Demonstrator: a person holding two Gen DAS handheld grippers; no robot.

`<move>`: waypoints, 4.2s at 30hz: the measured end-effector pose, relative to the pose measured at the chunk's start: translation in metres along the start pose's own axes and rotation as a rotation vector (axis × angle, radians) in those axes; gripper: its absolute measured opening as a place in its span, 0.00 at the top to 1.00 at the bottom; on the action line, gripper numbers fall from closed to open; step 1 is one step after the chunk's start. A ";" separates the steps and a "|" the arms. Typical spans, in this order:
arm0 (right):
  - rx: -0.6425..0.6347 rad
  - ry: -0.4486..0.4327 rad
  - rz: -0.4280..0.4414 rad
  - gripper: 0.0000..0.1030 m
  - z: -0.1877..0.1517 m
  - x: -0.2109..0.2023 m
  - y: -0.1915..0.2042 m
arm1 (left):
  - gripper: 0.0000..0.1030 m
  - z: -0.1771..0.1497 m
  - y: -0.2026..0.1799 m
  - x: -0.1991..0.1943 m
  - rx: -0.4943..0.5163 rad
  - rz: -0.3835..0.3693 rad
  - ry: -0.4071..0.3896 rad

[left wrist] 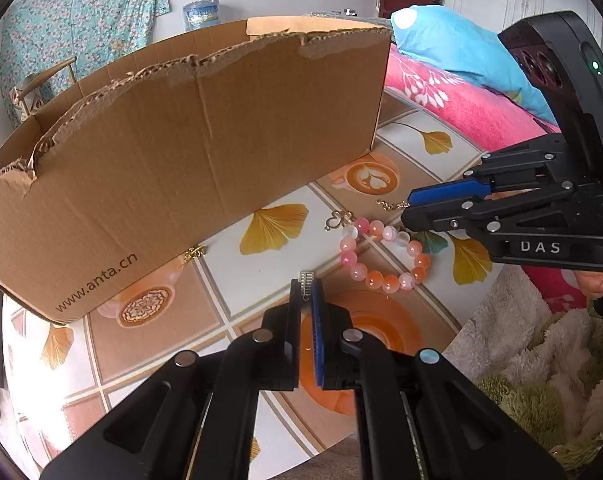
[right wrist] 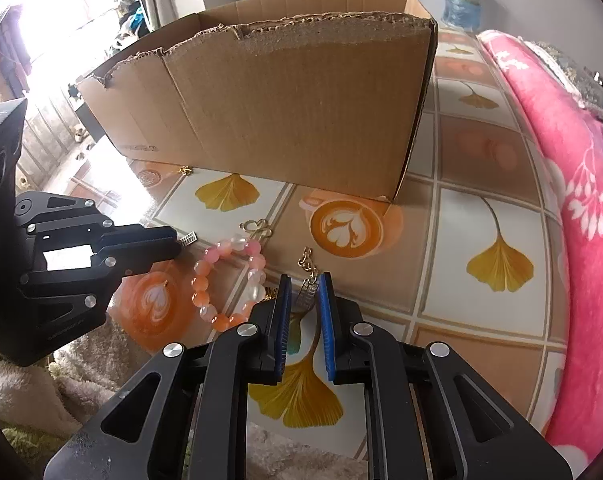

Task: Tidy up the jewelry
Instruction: 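Lower the right tool onto the gold dangling earring and close it, then lift the gold earring off the tablecloth with the right tool, then carry the gold earring into the box and open the right tool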

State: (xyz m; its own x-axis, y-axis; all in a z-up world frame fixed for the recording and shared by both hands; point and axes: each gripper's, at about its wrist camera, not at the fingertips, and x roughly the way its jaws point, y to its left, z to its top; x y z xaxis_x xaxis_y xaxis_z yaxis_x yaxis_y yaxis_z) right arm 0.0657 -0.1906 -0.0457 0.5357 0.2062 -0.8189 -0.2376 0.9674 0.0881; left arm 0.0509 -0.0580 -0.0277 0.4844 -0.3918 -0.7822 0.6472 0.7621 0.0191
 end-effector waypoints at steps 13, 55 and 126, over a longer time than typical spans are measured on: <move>-0.030 -0.016 -0.058 0.95 0.000 0.003 0.005 | 0.95 0.001 0.001 0.000 -0.002 -0.006 0.005; 0.025 -0.051 0.011 0.95 -0.002 0.001 -0.019 | 1.00 0.017 0.004 0.003 -0.055 -0.009 0.065; -0.026 -0.395 -0.024 0.95 0.044 -0.099 -0.025 | 0.96 0.075 0.014 -0.102 0.002 0.052 -0.315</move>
State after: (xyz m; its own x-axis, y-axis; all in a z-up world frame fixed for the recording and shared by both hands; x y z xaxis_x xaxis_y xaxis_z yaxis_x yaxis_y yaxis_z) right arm 0.0543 -0.2286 0.0583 0.8104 0.2295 -0.5391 -0.2388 0.9696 0.0537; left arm 0.0543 -0.0460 0.0987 0.6748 -0.4931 -0.5492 0.6178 0.7844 0.0549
